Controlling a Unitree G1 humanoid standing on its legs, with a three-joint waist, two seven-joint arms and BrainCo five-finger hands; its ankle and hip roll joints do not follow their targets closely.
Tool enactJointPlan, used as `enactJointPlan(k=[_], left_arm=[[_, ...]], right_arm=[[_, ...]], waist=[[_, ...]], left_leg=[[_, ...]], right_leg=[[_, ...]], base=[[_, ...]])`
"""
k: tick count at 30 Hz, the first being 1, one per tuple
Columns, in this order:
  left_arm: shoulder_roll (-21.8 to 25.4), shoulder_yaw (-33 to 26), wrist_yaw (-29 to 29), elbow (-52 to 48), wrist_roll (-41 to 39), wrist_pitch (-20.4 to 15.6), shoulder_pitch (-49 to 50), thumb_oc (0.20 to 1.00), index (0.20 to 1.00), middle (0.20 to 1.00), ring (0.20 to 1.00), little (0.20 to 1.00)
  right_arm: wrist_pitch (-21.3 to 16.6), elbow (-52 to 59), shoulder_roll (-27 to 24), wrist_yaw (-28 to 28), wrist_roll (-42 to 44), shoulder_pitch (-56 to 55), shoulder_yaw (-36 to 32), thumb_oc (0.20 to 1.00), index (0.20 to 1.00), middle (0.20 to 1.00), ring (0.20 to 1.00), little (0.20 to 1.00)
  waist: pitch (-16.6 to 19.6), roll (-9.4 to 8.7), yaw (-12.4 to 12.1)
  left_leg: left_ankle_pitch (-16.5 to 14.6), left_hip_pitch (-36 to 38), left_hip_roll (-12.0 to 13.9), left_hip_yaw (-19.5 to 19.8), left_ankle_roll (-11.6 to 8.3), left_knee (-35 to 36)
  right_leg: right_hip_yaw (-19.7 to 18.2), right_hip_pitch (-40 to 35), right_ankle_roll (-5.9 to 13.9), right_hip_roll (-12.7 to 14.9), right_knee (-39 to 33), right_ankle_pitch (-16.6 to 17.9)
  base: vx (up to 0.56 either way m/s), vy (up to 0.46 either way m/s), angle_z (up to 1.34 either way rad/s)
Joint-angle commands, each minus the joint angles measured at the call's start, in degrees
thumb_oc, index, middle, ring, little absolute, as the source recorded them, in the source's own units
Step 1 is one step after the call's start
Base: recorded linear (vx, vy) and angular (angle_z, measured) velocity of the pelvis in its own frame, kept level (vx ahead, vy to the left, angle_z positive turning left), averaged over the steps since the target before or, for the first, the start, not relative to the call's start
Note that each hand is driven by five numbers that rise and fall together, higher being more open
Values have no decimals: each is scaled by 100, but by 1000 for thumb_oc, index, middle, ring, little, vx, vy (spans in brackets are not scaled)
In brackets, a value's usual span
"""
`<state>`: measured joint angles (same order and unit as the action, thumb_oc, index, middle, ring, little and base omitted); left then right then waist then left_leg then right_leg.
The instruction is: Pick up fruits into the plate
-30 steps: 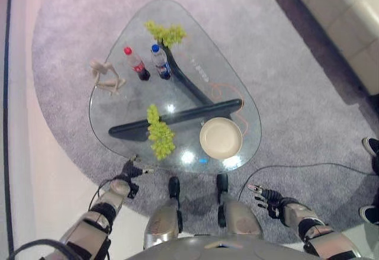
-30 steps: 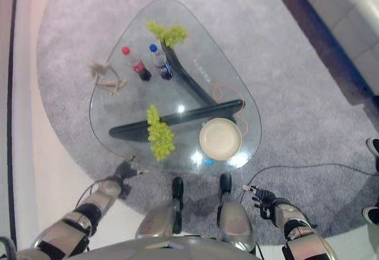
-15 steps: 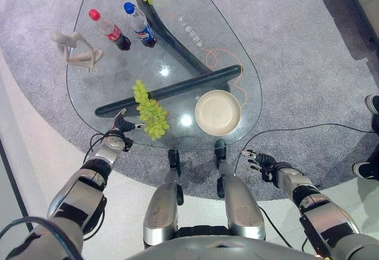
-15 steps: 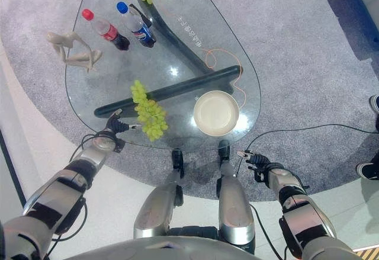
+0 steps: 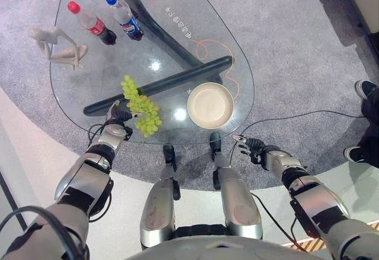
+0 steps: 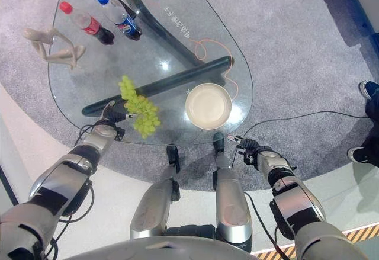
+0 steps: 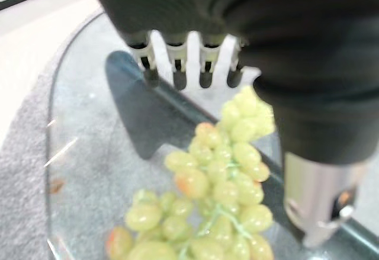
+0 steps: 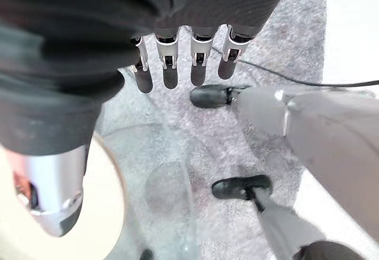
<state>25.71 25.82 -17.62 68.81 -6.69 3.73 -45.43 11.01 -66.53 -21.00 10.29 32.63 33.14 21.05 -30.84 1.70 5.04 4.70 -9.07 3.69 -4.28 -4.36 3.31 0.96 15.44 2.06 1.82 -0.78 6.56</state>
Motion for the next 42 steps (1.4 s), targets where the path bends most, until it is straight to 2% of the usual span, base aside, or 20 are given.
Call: enactJointPlan(k=[1,5,7,10,13,20,25,28,30,31,34,36,37,42], left_arm=[[350,279,-264,166,472,136,-195,1000,1000,1000,1000,1000],[517,302,-349,76,523,275,-205,1000,1000,1000,1000,1000],[757,445,-393,4,1332,282,-266,1000,1000,1000,1000,1000],[975,518,-345,-135,1765,354,-349,1000,1000,1000,1000,1000],[1149,766,-307,-244,2547,332,-466,1000,1000,1000,1000,1000],[1223,1309,-201,-547,4325,358,-589,1000,1000,1000,1000,1000],[1443,1530,-183,-817,4635,225,-643,1000,1000,1000,1000,1000],[1529,1435,-172,-995,4157,314,-590,1000,1000,1000,1000,1000],[1538,1300,-64,-1088,3277,340,-493,1000,1000,1000,1000,1000],[1543,1288,-59,-1090,3167,344,-501,1000,1000,1000,1000,1000],[1390,812,75,-1125,995,519,-322,1000,1000,1000,1000,1000],[1182,423,147,-942,270,581,-252,1000,1000,1000,1000,1000],[987,42,238,-728,-654,607,-113,1000,1000,1000,1000,1000],[618,-654,370,-118,-1777,563,-24,1000,1000,1000,1000,1000]], right_arm=[[16,-2,8,-18,167,-76,105,1000,1000,1000,1000,1000],[-105,-6,-19,4,261,-112,114,1000,1000,1000,1000,1000],[-162,93,28,-55,399,-185,145,1000,1000,1000,1000,1000],[-205,195,49,-78,554,-238,181,1000,1000,1000,1000,1000],[-342,221,-17,30,728,-285,183,1000,1000,1000,1000,1000],[-476,356,-75,9,686,-361,102,1000,1000,1000,1000,1000],[-516,348,-186,3,567,-420,3,1000,1000,1000,1000,1000],[-592,327,-191,8,506,-494,-66,1000,1000,1000,1000,1000],[-673,344,-163,12,510,-614,-95,1000,1000,1000,1000,1000],[-674,345,-164,13,514,-601,-99,1000,1000,1000,1000,1000],[-734,400,-93,-7,604,-706,-113,1000,1000,1000,1000,1000],[-756,396,-24,6,603,-733,-131,1000,1000,1000,1000,1000],[-712,449,36,-28,603,-763,-147,1000,1000,1000,1000,1000],[-576,486,176,-97,626,-629,-154,1000,1000,1000,1000,1000]], waist=[[104,-154,37],[104,-139,20],[104,-176,-24],[104,-248,-65],[104,-317,-88],[104,-248,-31],[104,-109,25],[104,-40,33],[104,-19,21],[104,-21,22],[104,-42,-18],[104,-81,-35],[104,-119,-47],[104,-255,-41]], left_leg=[[-439,-761,-383,189,298,-858],[-438,-890,-406,215,297,-922],[-432,-1005,-424,214,312,-973],[-428,-1088,-433,207,318,-997],[-420,-1225,-463,236,332,-1039],[-412,-1400,-503,240,368,-1043],[-402,-1498,-533,230,350,-1095],[-400,-1531,-554,222,353,-1106],[-436,-1540,-571,236,363,-1149],[-413,-1569,-572,235,362,-1149],[-430,-1596,-585,258,390,-1186],[-447,-1604,-586,262,411,-1217],[-482,-1573,-587,271,416,-1251],[-489,-1569,-553,235,426,-1280]], right_leg=[[-69,667,-21,-122,1018,-592],[-65,796,-31,-119,1081,-607],[-64,927,-30,-118,1151,-598],[-55,1020,-32,-128,1198,-592],[-58,1153,-30,-139,1243,-569],[-56,1385,-21,-158,1270,-517],[-70,1484,-16,-136,1275,-494],[-76,1515,-24,-126,1269,-494],[-75,1514,-22,-116,1296,-527],[-77,1539,-23,-115,1286,-499],[-71,1561,-21,-127,1332,-523],[-66,1568,-16,-131,1363,-543],[-56,1529,-12,-137,1395,-582],[-64,1534,-9,-176,1439,-587]], base=[[-7,-13,-5],[-5,-9,0],[-22,-106,1],[-14,-95,3],[-9,-45,3],[-11,11,5],[-7,57,-2],[0,11,0],[0,0,0],[0,0,0],[9,-30,1],[23,-72,1],[16,-70,5],[17,-54,3]])
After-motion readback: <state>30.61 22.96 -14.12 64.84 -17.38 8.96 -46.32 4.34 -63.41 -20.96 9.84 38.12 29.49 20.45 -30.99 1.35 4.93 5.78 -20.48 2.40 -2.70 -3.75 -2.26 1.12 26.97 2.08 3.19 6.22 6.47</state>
